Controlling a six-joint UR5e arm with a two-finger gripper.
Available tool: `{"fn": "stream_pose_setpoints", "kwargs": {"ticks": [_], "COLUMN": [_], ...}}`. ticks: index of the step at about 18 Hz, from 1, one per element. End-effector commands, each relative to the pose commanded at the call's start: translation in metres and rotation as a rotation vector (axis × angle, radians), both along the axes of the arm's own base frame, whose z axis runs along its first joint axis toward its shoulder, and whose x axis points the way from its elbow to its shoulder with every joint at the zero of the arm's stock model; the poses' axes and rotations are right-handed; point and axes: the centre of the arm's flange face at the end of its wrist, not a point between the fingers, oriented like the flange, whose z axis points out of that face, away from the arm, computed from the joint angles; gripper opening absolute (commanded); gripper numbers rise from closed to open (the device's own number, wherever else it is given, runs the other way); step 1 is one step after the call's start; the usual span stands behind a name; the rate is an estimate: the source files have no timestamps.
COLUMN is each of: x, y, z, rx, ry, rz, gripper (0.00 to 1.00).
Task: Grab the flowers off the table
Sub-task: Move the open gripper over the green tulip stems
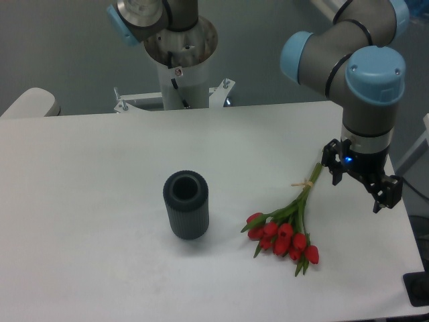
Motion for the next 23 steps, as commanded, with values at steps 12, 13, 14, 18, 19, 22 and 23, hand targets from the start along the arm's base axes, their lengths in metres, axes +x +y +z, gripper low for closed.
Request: {"fn": "stream_pose_setpoints", "kwargs": {"ticks": [12,13,14,18,19,22,23], "x": [0.003,0.007,0.010,0.017,0.018,0.022,0.025], "y": [-0.008,-0.010,-0.011,-0.012,-0.013,-0.028,-0.030], "z": [-0.025,-0.035,-0.046,-0.072,-0.078,-0.105,-0.113], "rx": [0.005,0.009,0.011,0.013,0.017,0.026,0.049], "ry": [-0.063,-0.087,-0.108,-0.167,-0.186,-0.256,-0.289], "rz": [0.123,0.163,0.205,0.295,0.311,0.336,0.337], "gripper": [1.00,1.00,1.00,1.00,1.00,1.00,1.00]}}
